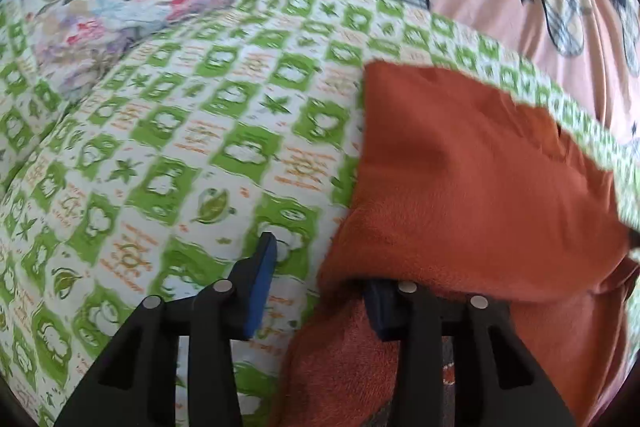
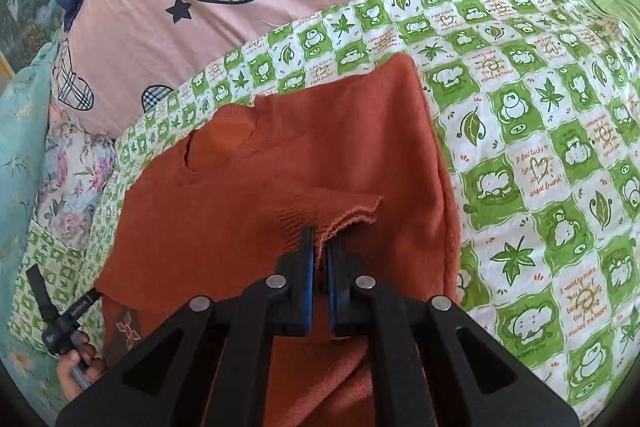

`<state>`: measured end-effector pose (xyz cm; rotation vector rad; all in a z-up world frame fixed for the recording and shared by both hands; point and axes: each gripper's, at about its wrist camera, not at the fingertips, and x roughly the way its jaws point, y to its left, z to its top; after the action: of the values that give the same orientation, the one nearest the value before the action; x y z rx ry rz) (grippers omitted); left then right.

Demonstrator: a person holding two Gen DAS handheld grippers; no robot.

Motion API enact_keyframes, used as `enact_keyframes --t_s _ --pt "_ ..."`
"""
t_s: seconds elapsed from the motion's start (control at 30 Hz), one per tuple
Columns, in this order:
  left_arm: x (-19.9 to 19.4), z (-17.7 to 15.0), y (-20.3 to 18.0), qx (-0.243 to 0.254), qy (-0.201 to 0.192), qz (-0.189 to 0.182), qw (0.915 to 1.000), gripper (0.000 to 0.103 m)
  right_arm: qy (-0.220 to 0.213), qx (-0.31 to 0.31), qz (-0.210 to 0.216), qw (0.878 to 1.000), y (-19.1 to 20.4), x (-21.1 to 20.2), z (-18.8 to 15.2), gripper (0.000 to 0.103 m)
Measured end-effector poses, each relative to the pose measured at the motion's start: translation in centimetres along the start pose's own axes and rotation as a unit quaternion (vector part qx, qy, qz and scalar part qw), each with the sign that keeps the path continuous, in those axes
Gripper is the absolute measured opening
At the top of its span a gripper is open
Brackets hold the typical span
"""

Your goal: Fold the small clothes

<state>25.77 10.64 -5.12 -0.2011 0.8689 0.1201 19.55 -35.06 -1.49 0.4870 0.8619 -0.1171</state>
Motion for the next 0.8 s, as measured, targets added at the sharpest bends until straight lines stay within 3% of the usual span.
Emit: enact_keyframes --t_s 0.47,0.67,0.73,0.8 --pt "0.3 -0.5 2.6 -0.065 0.002 -0.035 0.9973 0.043 0.045 -0.026 -0.058 0.997 -0.9 2.6 -1.2 0.007" --pt "-0.6 -1.1 3.1 -0.048 0.023 -0.052 0.9973 0.044 0.012 0.001 -0.030 0.999 -1.9 -2.6 -2.4 0.010" --pt "-2.0 -1.9 3.3 -0.034 0.026 -0.047 0.9980 0.042 0.010 0.000 -0.024 1.000 -2.2 -4.3 -3.3 0.019" --pt "-3.5 -2.9 3.5 -0.021 0.026 -0.050 0.9982 0.042 0.015 -0.004 -0.023 1.000 -2.6 -6.1 -5.0 0.042"
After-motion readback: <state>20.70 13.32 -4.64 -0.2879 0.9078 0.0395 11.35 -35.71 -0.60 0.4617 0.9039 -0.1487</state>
